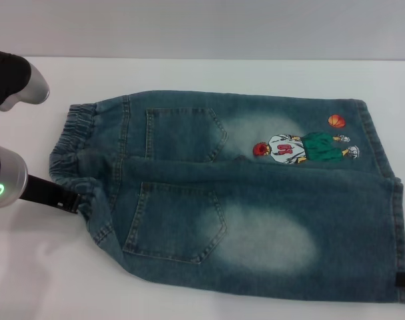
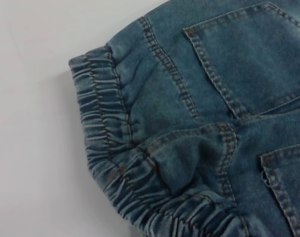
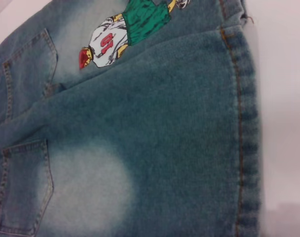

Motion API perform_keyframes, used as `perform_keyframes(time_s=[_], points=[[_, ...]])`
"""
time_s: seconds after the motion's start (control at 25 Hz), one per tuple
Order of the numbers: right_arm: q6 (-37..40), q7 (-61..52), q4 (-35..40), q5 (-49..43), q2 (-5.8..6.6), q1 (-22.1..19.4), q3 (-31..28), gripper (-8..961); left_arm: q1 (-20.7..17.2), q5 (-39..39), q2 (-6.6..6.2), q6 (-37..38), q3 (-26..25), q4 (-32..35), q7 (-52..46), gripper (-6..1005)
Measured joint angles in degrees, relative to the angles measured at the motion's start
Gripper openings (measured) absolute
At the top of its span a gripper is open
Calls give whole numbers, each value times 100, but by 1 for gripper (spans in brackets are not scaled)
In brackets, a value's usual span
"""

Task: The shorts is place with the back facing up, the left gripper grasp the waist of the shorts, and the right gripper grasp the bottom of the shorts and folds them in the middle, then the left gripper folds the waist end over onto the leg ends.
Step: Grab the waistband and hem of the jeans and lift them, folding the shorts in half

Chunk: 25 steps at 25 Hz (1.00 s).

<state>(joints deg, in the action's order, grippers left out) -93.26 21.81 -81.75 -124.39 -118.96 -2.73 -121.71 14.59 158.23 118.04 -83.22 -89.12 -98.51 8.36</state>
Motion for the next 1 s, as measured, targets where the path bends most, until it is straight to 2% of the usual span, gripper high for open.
perform_keyframes(time_s=[0.68,1.0], points=[[111,28,71,-132,-13,62,70,693,77,8,0,-8,0,-2,1,93],[175,13,90,-97,-14,99,303,685,87,6,0,-13,0,-10,4,93]])
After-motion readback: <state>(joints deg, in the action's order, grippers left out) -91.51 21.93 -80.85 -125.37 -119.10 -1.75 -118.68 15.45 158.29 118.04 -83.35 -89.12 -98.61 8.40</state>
